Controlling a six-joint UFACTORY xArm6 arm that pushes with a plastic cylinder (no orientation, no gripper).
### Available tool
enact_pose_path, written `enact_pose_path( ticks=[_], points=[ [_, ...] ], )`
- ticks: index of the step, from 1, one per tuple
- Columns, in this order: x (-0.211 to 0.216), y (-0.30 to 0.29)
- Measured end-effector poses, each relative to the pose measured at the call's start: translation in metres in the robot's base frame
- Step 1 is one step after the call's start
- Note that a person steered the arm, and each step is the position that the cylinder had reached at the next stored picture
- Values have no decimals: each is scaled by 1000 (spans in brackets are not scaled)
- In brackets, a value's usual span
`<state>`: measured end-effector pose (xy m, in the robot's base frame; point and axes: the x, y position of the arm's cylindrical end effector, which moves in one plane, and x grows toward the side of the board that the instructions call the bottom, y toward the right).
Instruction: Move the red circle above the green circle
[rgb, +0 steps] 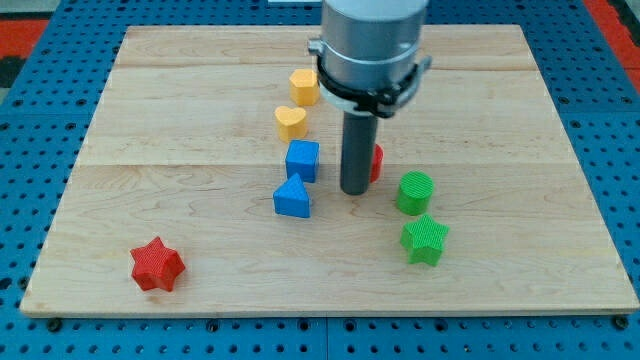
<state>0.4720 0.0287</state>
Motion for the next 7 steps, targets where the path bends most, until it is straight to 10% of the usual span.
enact_pose_path(
  ticks=[7],
  points=[
    [-42,-4]
  ],
)
